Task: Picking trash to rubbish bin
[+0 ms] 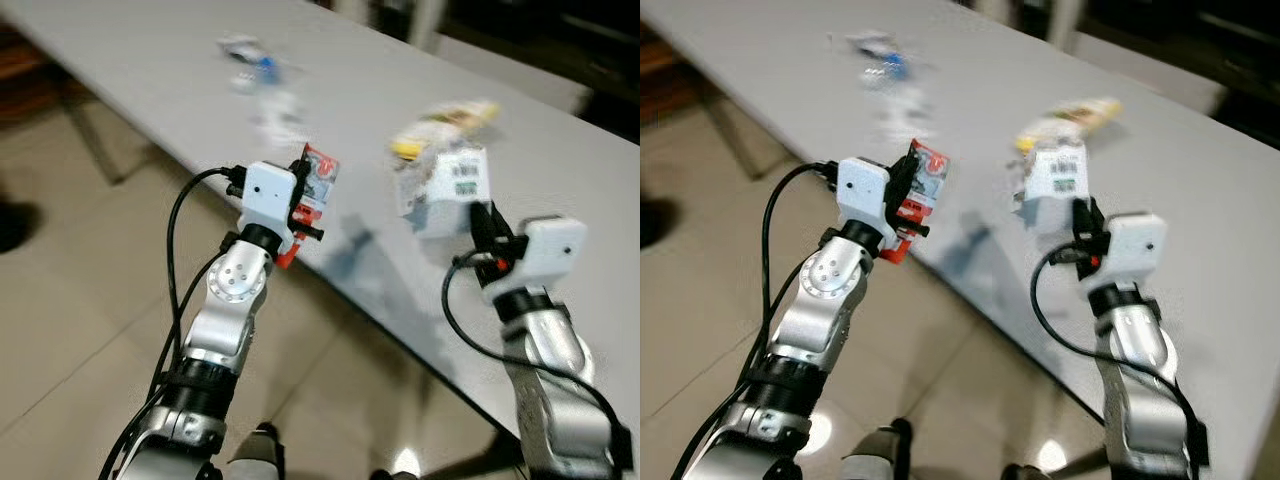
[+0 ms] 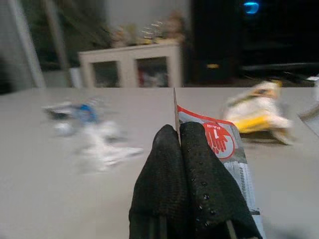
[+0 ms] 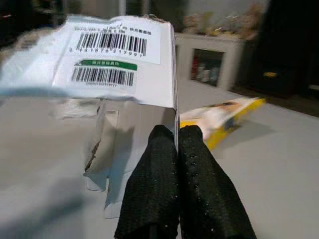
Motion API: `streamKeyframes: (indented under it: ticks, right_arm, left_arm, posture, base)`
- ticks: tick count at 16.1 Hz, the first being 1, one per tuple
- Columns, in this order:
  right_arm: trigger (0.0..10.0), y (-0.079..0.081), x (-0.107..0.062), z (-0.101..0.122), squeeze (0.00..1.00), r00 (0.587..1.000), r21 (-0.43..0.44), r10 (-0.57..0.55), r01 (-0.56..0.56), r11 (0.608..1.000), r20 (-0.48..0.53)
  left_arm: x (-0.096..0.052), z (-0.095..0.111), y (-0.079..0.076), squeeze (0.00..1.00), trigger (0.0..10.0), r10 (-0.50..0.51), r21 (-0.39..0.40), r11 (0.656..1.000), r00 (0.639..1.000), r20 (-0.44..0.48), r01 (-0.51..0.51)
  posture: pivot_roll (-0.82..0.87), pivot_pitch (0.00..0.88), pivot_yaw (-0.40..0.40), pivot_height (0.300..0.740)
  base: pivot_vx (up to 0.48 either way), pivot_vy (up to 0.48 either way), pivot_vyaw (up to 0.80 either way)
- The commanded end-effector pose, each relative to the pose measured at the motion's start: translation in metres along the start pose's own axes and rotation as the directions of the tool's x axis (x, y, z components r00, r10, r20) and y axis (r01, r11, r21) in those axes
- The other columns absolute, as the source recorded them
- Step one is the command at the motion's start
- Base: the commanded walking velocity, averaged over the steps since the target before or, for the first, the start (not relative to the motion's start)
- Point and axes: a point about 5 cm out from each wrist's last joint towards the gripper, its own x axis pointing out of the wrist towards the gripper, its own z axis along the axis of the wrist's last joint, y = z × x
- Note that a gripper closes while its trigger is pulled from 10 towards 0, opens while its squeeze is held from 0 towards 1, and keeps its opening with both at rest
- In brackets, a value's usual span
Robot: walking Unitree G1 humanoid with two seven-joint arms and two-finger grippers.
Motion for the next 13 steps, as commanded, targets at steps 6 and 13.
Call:
streamKeyframes:
  ticks: [6,13]
  right_arm:
    - [10.0,0.004,-0.016,0.009,0.0,0.999,-0.03,-0.017,0.016,0.999,-0.031]
    - [10.0,0.008,-0.022,0.011,0.0,0.998,-0.04,-0.027,0.025,0.999,-0.052]
  left_arm:
    - [-0.016,-0.018,0.023,0.0,10.0,0.042,0.1,0.994,0.999,-0.03,-0.039]
    - [-0.007,-0.021,0.009,0.0,10.0,0.026,-0.001,1.0,0.998,-0.061,-0.026]
  posture:
    - [0.13,0.09,-0.036,0.74]
    - [0.11,0.102,-0.034,0.74]
  base:
    - [0.0,0.0,0.8]
    - [0.0,0.0,0.8]
